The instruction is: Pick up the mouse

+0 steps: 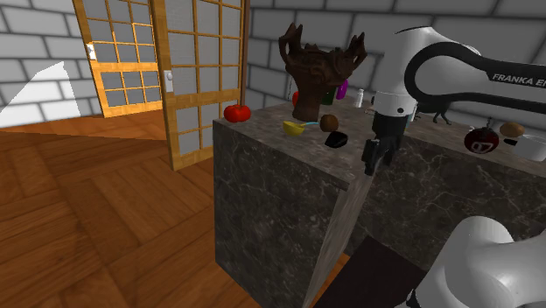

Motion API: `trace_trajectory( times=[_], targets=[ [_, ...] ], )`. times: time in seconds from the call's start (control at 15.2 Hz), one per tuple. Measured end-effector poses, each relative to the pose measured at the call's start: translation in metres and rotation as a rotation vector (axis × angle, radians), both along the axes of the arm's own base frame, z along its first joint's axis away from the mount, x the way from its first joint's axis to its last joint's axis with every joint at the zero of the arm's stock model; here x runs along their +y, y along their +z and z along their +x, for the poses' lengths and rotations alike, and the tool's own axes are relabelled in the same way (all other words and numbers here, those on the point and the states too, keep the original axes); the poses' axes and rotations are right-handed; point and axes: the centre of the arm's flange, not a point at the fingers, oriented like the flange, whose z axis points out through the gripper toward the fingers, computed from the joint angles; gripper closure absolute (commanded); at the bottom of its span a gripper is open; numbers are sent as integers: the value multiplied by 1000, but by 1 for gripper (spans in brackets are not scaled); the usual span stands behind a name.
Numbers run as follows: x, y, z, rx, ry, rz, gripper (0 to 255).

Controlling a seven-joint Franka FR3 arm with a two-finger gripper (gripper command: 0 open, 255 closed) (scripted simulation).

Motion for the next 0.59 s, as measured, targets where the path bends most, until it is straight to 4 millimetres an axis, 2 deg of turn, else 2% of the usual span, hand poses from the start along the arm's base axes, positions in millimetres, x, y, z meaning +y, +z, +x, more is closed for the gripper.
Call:
trace_trajectory(
  times=[0.07,0.2,0.4,0.59],
  targets=[
    [0,0,0,0,0,0,0],
    [-3,1,16,-6,-73,-1,0],
    [-8,2,51,-21,-244,-4,0],
    [-23,9,86,-36,-429,-8,0]
  ],
)
